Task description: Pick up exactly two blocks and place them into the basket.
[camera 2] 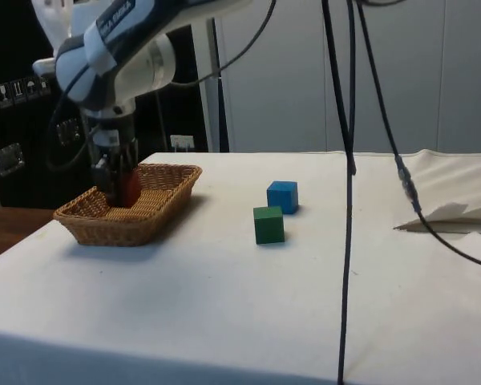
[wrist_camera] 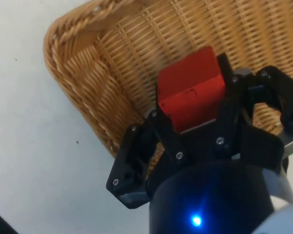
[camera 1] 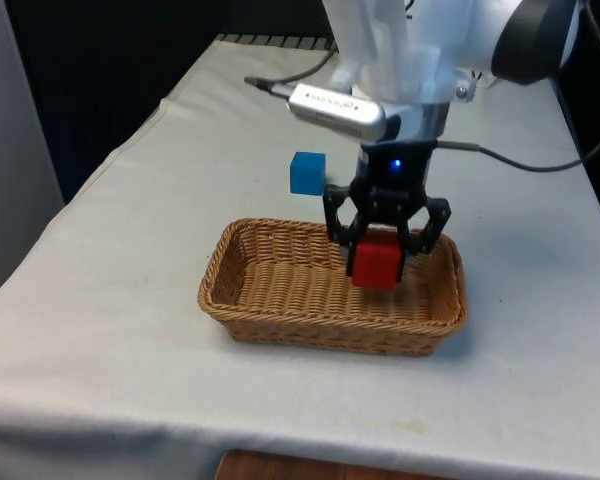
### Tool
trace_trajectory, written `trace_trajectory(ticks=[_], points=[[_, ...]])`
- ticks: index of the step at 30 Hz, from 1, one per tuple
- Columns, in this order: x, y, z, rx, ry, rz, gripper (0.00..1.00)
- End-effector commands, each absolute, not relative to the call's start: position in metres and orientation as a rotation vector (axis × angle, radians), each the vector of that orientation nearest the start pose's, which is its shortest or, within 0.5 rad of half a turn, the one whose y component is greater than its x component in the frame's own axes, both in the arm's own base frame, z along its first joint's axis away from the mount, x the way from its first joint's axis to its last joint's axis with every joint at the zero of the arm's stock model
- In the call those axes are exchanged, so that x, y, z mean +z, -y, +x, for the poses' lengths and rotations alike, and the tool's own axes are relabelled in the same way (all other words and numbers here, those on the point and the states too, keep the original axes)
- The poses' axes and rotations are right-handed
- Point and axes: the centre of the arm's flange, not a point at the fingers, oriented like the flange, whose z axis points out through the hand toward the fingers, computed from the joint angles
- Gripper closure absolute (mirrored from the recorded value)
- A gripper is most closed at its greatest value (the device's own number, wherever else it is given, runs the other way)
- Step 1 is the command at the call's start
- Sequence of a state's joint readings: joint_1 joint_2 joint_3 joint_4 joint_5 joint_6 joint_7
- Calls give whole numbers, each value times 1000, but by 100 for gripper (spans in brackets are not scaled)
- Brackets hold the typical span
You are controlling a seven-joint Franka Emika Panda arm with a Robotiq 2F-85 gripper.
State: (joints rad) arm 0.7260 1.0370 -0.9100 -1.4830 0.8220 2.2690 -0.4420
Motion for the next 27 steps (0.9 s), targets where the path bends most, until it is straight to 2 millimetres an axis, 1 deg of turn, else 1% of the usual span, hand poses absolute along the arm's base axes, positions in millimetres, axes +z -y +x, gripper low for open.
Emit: trace_trajectory(ticks=[1, 6, 7, 9, 10, 11, 15, 16, 24, 27], points=[[216, -31, 730, -244, 145, -3245, 100], [208, -31, 733, -253, 145, -3234, 100], [207, -31, 733, -255, 145, -3230, 85], [207, -31, 733, -260, 144, -3238, 65], [206, -32, 733, -253, 145, -3227, 65], [205, -31, 733, -254, 144, -3227, 56], [204, -32, 732, -252, 146, -3224, 14], [204, -31, 732, -252, 145, -3225, 1], [204, -32, 732, -251, 148, -3223, 0], [220, -30, 731, -253, 143, -3221, 0]])
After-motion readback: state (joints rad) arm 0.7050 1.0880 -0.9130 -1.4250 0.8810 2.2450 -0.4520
